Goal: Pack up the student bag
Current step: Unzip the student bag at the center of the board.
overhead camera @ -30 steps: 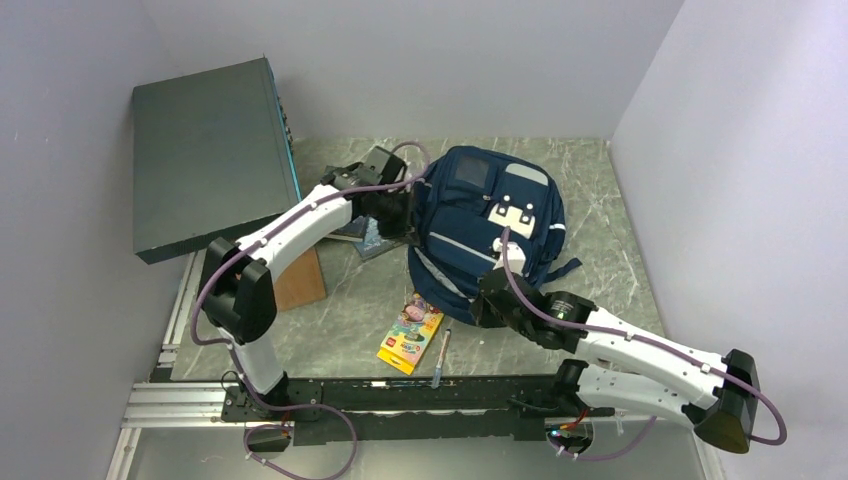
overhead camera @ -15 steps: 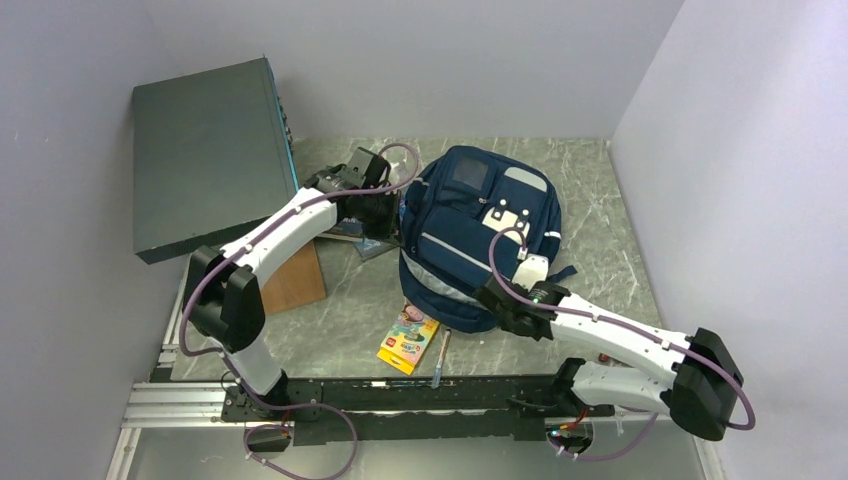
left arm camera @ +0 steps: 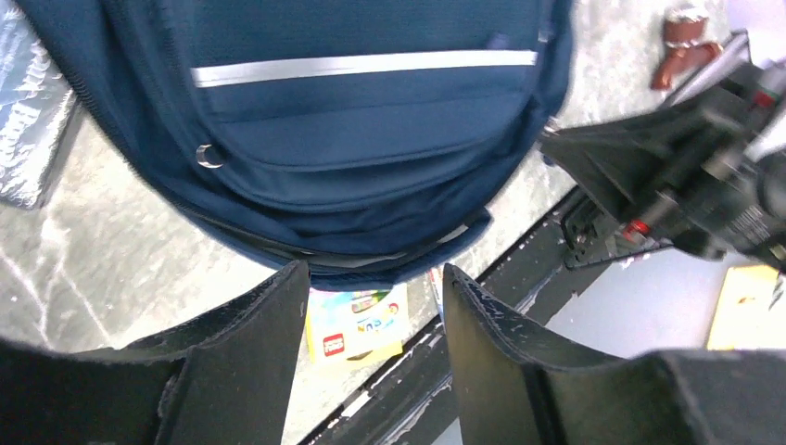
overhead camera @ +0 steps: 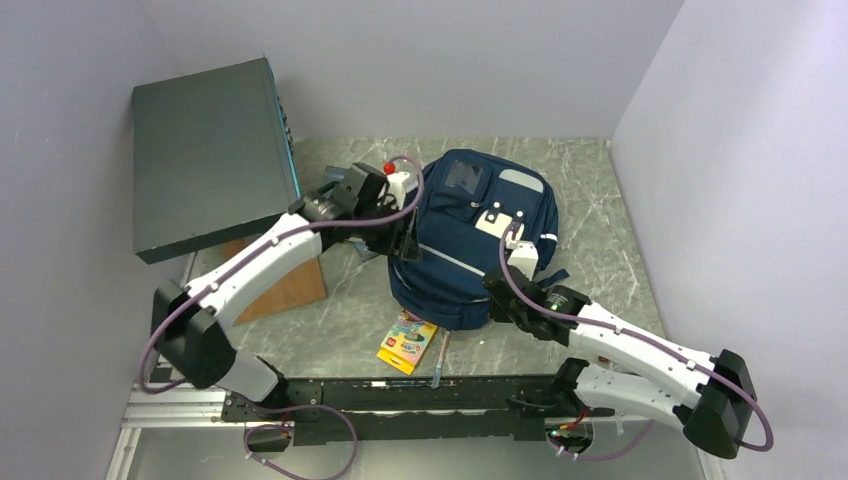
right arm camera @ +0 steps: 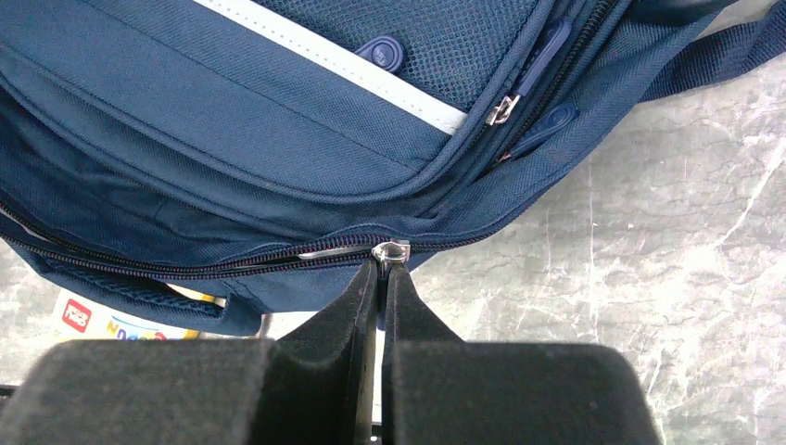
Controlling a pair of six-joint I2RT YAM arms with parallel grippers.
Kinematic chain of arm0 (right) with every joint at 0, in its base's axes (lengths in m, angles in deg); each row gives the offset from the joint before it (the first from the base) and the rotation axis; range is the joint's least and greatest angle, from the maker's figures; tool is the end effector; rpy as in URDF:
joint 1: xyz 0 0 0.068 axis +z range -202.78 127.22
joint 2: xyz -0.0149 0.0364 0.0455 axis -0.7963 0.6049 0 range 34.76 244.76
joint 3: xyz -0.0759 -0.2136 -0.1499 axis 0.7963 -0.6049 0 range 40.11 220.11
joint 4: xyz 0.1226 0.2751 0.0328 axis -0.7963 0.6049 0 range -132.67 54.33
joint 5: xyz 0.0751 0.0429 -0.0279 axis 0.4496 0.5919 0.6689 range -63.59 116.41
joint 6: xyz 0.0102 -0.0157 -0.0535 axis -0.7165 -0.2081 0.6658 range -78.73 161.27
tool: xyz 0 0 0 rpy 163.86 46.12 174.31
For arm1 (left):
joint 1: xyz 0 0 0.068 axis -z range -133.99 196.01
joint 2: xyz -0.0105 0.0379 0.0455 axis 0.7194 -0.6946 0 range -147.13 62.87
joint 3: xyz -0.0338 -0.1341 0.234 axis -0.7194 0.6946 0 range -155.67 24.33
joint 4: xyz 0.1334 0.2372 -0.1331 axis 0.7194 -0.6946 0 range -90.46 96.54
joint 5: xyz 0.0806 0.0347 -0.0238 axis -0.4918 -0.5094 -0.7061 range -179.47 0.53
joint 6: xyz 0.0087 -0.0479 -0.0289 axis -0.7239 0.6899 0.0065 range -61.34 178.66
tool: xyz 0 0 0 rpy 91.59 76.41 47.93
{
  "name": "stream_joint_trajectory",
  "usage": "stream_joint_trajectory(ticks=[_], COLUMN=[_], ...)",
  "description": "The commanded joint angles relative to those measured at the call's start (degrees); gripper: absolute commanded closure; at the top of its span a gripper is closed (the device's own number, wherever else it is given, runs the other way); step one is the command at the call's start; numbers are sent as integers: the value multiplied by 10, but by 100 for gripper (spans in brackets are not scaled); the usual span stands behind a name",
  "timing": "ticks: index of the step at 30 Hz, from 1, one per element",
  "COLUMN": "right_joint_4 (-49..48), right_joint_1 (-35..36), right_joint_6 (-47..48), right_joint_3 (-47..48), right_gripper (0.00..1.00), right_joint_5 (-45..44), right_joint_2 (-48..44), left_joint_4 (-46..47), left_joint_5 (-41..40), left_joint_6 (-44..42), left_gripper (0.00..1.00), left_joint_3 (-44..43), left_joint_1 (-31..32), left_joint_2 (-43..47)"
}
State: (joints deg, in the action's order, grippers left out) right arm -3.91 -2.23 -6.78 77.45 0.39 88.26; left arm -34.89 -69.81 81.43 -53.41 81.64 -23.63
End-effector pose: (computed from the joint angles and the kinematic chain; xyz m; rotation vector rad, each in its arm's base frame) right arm 0.1537 0.1595 0.2124 0.1230 2.4049 0.2136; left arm 0.2927 -0.2262 0.3057 0.4482 2.5356 -0.8426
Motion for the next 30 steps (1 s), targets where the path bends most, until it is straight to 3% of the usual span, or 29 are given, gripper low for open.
stream_joint_trajectory(ticks=[1,5,10,13,18,21,25,28,30], right_joint_4=[-33,-46,-52,-57,-61,-58,-32,-25,-31], right_joint_1=[-2,-2,-2,-2,-2,-2,-2,-2,-2], right_joint_6=[12,8,11,13,15,16,11,11,12], right_joint_3=[9,-3,-4,-3,-5,-5,3,5,0], right_gripper=[100,100,100,100,100,100,100,100,100], right_joint_5=[-2,13,24,28,34,29,4,-1,1], right_joint_2=[-8,-19,-44,-66,-95,-100,-82,-73,-76], left_joint_4=[76,232,462,515,556,499,478,467,449], left_joint_5=[-70,-117,-44,-22,-61,-135,-155,-195,-225], left_joint_6=[-75,-152,-220,-198,-162,-137,-109,-95,-95], left_gripper=[39,37,38,38,35,40,44,51,61], left_joint_3=[35,142,275,297,311,286,288,297,293], left_joint_1=[69,140,187,204,237,247,247,242,238], left_joint_2=[90,161,205,178,114,66,34,28,22])
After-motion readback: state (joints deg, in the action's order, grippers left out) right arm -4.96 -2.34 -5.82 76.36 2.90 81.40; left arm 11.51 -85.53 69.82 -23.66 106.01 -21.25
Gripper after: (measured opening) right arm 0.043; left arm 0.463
